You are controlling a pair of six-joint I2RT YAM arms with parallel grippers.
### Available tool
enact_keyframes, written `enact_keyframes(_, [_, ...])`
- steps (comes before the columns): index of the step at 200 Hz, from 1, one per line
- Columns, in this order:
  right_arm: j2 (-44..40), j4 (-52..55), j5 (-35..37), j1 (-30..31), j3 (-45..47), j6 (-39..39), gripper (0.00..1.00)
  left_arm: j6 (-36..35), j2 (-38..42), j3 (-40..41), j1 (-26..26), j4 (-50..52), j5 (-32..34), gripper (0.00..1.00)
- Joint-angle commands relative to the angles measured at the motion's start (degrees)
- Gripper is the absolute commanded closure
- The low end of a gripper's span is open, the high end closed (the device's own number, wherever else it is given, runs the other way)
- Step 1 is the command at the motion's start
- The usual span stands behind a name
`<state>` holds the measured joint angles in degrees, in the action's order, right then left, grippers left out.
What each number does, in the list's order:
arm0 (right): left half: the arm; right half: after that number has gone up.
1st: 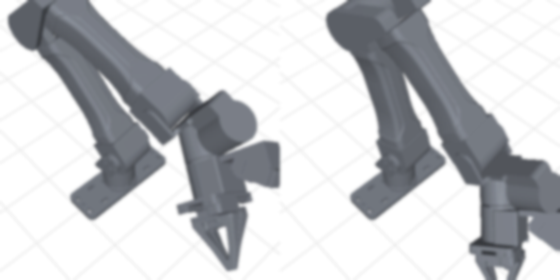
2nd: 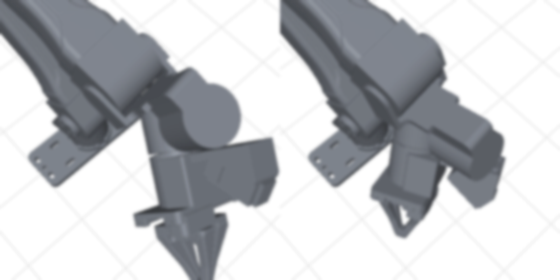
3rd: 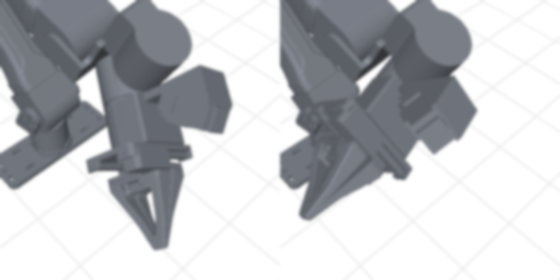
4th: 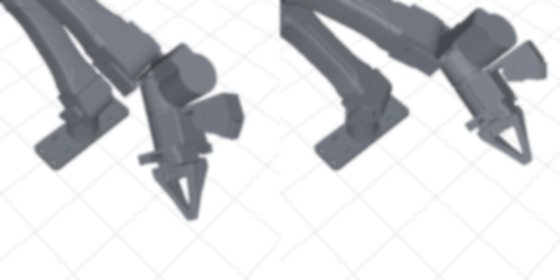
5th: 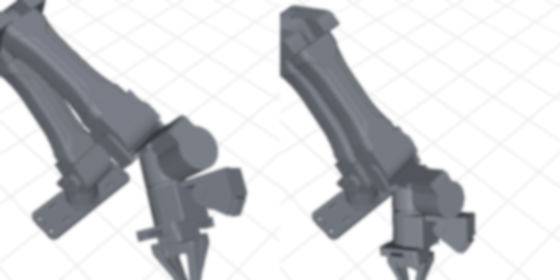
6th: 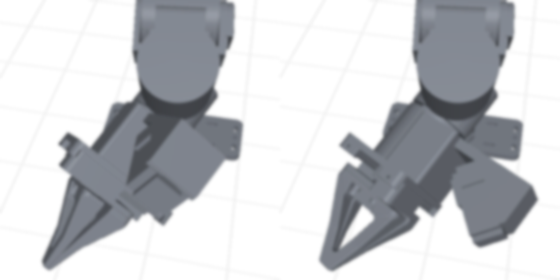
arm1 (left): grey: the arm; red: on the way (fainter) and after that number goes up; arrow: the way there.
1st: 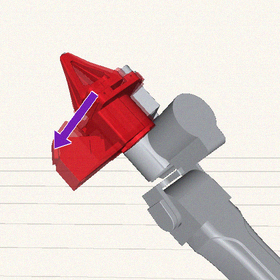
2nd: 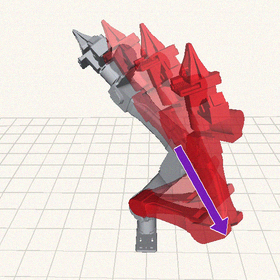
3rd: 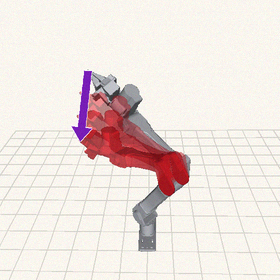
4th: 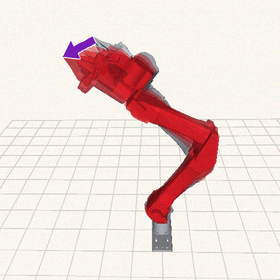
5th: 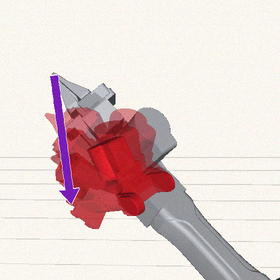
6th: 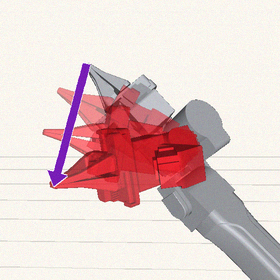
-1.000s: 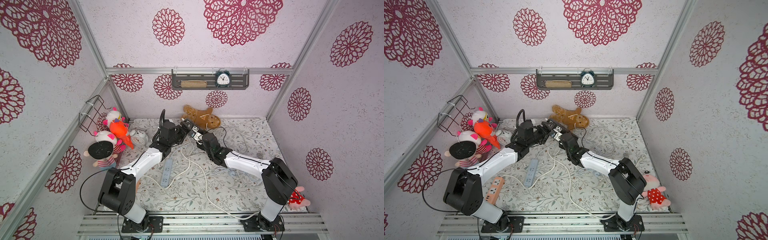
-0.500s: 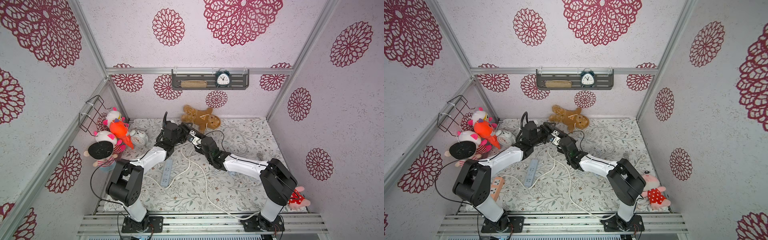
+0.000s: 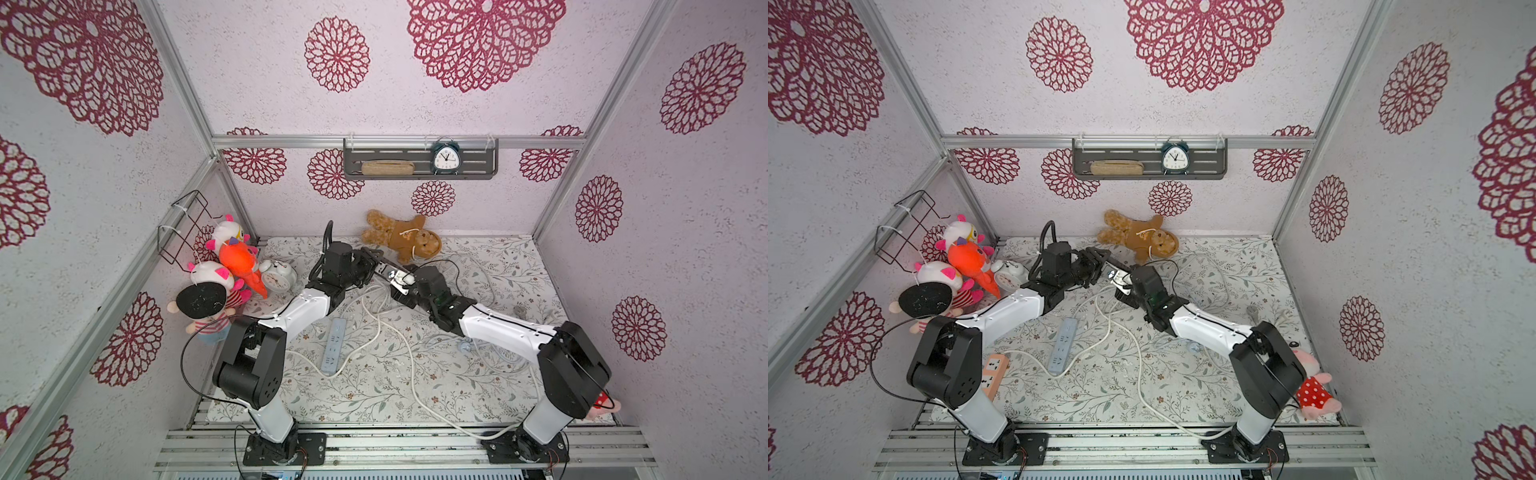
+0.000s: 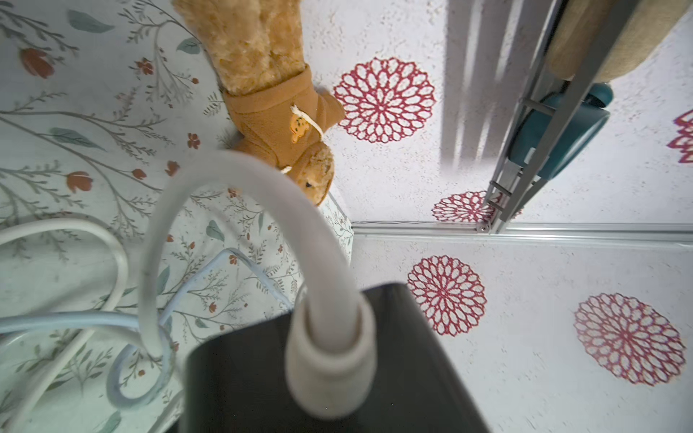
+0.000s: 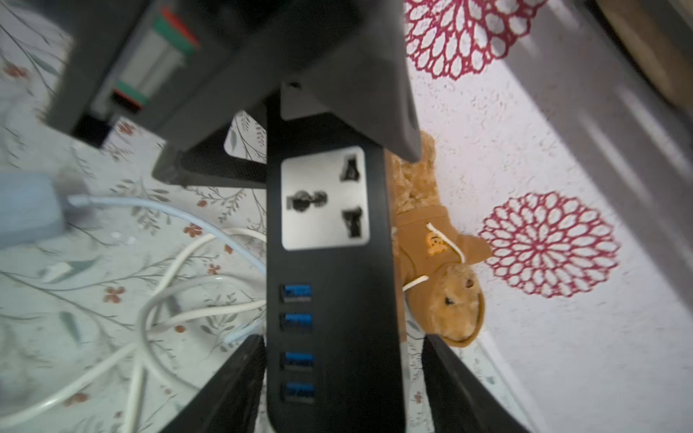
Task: Unwrap the cord wrapped around the power strip
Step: Adjust the power strip, then place the power strip at the center of the board, then unwrap the power cord at the center of the board.
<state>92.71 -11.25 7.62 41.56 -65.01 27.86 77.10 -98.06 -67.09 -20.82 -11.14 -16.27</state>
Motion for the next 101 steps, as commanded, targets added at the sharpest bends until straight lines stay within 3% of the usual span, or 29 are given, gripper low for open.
enact_keyframes(1, [-7.6,5.2,-13.7,-4.8,0.1,-10.9,0.28,-3.6,0.0,-5.9,1.9,2.5,-7.3,0.97])
enact_keyframes(34, [-12.4,11.0,-20.1,-14.1,3.5,-15.6,0.28,-9.2,0.5,-12.9,3.2,13.0,-12.0,0.99])
enact_keyframes(62, [-11.9,25.7,-15.5,-21.5,-1.8,-23.2,0.37,-14.0,0.4,-19.1,4.7,20.7,-19.3,1.00])
enact_keyframes(101, [-12.3,31.5,-16.5,-24.3,0.6,-38.2,0.64,-16.9,-0.9,-23.2,6.0,23.8,-28.5,1.00])
